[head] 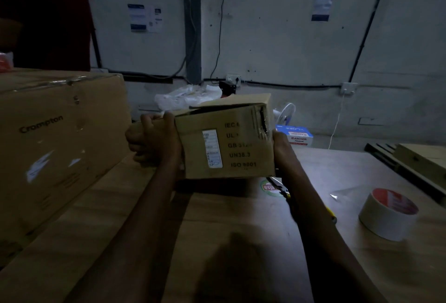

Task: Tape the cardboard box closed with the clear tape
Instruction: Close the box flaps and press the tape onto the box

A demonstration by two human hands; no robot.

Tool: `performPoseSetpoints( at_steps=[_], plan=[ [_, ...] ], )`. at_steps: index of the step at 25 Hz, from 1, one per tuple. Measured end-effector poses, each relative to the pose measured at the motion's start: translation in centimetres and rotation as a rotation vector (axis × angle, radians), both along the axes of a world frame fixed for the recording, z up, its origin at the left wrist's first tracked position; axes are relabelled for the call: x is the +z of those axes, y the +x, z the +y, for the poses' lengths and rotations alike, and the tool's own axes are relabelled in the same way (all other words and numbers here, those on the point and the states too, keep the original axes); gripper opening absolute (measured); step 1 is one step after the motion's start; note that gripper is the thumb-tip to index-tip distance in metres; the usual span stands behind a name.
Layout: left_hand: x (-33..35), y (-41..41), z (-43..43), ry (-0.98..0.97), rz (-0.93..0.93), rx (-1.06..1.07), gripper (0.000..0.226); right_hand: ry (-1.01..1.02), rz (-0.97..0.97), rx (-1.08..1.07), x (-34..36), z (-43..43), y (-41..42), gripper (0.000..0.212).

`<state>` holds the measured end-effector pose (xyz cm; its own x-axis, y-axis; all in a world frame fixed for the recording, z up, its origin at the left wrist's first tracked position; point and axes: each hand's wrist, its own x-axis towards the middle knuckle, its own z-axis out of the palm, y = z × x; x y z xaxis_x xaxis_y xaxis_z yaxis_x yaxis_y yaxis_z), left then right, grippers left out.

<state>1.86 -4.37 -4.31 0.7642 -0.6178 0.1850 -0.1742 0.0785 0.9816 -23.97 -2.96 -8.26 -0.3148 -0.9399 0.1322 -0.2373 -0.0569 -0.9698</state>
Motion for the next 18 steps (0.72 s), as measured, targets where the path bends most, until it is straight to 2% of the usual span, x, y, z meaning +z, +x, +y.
performPoseSetpoints(
  at_steps=[3,6,10,14,18],
  plan=[
    [2.2,-1.3,0.1,-0.055,-0.017,-0.094,0.034,0.002,-0.204,0.007,2.5,2.9,1.0,0.05],
    [3.3,-2.0,0.0,-0.052,-0.071,-0.111,0.037,-0.033,-0.244,0.01,3.5,4.2,0.8,0.047],
    [3.9,-3.4,0.5,-0.057,-0.154,-0.076,0.041,0.023,-0.337,0.052,4.4,5.9,-0.5,0.037],
    [3.7,-5.3,2.2,-0.104,-0.273,-0.016,0.036,0.042,-0.361,0.067,3.7,6.7,-1.5,0.032],
    [3.4,-6.0,1.7,-0.151,-0.339,-0.023,0.04,0.03,-0.404,0.103,2.9,7.1,-2.1,0.034]
  ],
)
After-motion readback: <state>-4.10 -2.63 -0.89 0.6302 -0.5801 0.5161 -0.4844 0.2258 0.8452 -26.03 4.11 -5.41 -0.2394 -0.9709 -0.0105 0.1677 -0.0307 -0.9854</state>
